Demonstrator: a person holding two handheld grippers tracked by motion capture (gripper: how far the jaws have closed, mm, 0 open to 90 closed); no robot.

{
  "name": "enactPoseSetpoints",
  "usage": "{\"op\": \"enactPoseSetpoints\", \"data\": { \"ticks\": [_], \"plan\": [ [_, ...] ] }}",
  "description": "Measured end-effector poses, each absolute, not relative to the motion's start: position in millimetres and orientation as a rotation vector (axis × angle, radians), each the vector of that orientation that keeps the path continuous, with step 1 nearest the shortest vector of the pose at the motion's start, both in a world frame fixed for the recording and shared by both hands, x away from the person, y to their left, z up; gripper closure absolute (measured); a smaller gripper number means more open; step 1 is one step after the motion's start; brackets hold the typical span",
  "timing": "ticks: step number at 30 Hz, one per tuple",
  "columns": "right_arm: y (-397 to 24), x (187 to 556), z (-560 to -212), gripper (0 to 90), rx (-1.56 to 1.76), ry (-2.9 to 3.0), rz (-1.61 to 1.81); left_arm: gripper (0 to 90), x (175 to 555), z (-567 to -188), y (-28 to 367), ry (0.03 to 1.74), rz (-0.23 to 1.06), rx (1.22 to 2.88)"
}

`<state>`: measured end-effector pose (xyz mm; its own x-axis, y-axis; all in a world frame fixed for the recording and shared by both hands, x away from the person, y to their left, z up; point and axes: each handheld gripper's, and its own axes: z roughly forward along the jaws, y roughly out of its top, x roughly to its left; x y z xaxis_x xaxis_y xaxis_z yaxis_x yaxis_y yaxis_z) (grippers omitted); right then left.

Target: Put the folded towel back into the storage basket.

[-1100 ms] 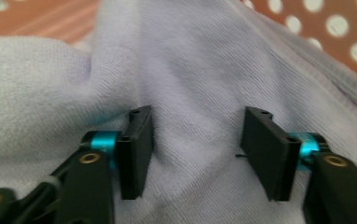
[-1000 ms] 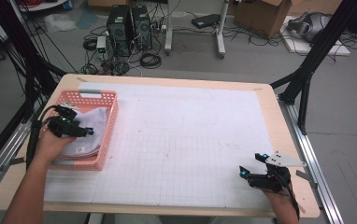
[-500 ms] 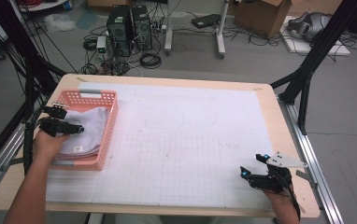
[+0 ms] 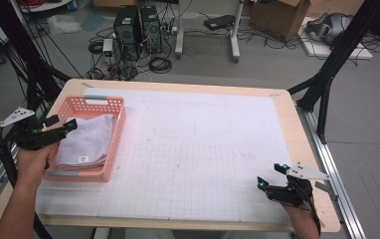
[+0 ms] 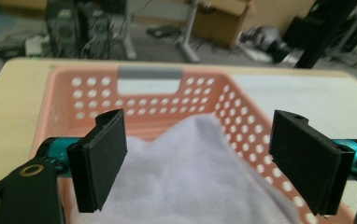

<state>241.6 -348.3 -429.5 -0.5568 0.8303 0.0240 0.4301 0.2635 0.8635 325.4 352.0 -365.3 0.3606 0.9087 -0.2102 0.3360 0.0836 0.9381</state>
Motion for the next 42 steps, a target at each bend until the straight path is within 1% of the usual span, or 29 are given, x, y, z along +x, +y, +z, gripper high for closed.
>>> {"op": "enactPoseSetpoints", "data": {
  "ticks": [3, 4, 8, 9, 12, 16, 22, 24, 31, 33, 37, 42],
  "plan": [
    [-350, 240, -429, 17.5, 1.146, 2.096, 1.226, 20.0, 319, -366, 351, 1.142, 0.654, 1.466],
    [-351, 240, -429, 17.5, 1.145, 2.093, 1.225, 21.5, 318, -366, 351, 1.133, 0.657, 1.459],
    [-352, 240, -428, 17.5, 1.149, 2.086, 1.229, 21.8, 313, -366, 350, 1.102, 0.644, 1.427],
    [-352, 240, -428, 17.5, 1.150, 2.088, 1.230, 22.0, 311, -364, 350, 1.073, 0.620, 1.414],
    [-351, 240, -429, 17.5, 1.143, 2.093, 1.227, 22.3, 309, -360, 349, 1.038, 0.619, 1.437],
    [-352, 240, -428, 17.5, 1.140, 2.094, 1.228, 21.3, 304, -357, 344, 0.971, 0.664, 1.403],
    [-350, 242, -427, 17.5, 1.135, 2.094, 1.232, 21.2, 295, -352, 335, 0.967, 0.709, 1.414],
    [-349, 244, -426, 17.5, 1.127, 2.090, 1.237, 21.3, 287, -349, 325, 0.954, 0.730, 1.427],
    [-345, 244, -425, 17.4, 1.111, 2.099, 1.240, 21.4, 271, -346, 298, 0.903, 0.698, 1.470],
    [-344, 244, -425, 17.5, 1.108, 2.097, 1.238, 21.4, 266, -345, 285, 0.875, 0.672, 1.475],
    [-345, 244, -424, 17.5, 1.104, 2.089, 1.242, 21.4, 262, -344, 271, 0.848, 0.640, 1.484],
    [-345, 244, -424, 17.5, 1.104, 2.088, 1.244, 21.5, 258, -348, 236, 0.775, 0.578, 1.526]
  ]
}}
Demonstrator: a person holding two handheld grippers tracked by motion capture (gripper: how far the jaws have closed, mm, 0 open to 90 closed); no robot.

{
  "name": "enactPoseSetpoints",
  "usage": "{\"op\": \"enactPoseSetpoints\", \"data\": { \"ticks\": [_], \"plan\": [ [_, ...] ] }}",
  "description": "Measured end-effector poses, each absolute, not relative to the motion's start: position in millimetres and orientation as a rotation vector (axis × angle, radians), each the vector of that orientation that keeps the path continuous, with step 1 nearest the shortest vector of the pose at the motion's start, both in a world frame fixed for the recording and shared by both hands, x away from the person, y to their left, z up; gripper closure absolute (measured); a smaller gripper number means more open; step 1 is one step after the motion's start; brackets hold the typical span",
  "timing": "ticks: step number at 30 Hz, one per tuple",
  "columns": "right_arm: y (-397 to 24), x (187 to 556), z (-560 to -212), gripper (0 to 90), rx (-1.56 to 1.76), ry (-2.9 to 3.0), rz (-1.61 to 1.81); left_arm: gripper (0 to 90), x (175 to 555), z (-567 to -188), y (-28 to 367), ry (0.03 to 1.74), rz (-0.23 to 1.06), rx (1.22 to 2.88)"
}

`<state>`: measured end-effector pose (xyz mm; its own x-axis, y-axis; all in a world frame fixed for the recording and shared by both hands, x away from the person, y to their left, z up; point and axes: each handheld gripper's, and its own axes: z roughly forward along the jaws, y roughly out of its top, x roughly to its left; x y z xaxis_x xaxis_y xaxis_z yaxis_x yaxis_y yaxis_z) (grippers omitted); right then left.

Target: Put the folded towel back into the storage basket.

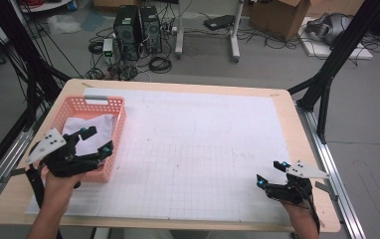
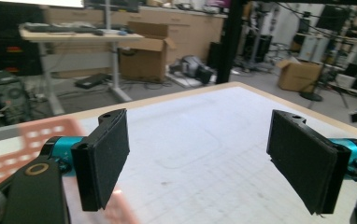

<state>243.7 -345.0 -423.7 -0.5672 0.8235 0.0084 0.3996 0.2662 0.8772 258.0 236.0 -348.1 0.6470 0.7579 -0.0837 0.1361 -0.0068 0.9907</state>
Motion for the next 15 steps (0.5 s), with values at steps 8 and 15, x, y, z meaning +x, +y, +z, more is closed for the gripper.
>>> {"op": "enactPoseSetpoints", "data": {
  "ticks": [8, 15],
  "plan": [
    [-345, 243, -424, 17.4, 1.113, 2.079, 1.246, 21.7, 261, -355, 196, 0.711, 0.515, 1.576],
    [-346, 242, -424, 17.5, 1.115, 2.064, 1.252, 21.7, 266, -366, 161, 0.678, 0.458, 1.606]
  ]
}}
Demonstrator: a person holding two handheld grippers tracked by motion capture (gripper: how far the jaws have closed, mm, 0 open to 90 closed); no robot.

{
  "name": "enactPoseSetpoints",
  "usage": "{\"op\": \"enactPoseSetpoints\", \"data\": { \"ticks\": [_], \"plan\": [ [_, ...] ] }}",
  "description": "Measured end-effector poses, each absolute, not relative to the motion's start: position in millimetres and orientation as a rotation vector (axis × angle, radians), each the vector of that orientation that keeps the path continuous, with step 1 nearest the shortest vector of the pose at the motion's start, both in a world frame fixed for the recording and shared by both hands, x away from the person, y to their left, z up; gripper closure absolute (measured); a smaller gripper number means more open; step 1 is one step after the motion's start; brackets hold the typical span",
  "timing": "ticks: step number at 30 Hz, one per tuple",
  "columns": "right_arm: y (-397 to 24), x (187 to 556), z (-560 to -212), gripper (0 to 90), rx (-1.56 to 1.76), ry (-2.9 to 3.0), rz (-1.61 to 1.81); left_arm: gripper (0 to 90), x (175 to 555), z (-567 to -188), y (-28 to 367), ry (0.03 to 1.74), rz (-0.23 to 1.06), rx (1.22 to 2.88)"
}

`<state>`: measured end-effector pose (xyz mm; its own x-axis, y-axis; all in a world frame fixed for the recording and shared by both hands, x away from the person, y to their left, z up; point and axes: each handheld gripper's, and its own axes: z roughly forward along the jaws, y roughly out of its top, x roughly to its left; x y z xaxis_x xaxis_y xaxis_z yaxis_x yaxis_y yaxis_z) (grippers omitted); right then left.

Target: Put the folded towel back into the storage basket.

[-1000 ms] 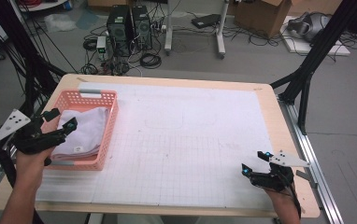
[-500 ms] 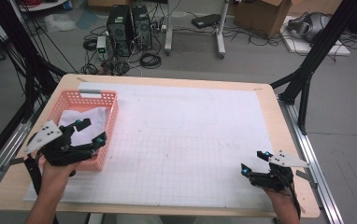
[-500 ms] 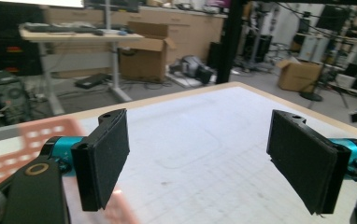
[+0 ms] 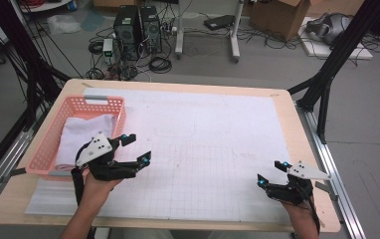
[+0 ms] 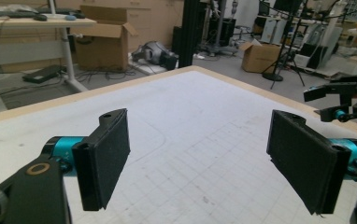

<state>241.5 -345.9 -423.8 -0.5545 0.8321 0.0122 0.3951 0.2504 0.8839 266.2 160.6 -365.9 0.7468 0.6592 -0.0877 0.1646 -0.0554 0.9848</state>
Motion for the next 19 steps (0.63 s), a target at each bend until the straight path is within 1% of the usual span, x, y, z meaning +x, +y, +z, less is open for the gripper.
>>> {"op": "enactPoseSetpoints", "data": {
  "ticks": [9, 19],
  "plan": [
    [-346, 242, -425, 17.4, 1.112, 2.056, 1.250, 22.1, 269, -379, 138, 0.669, 0.419, 1.616],
    [-348, 241, -424, 17.5, 1.110, 2.048, 1.249, 22.4, 272, -386, 132, 0.671, 0.403, 1.630]
  ]
}}
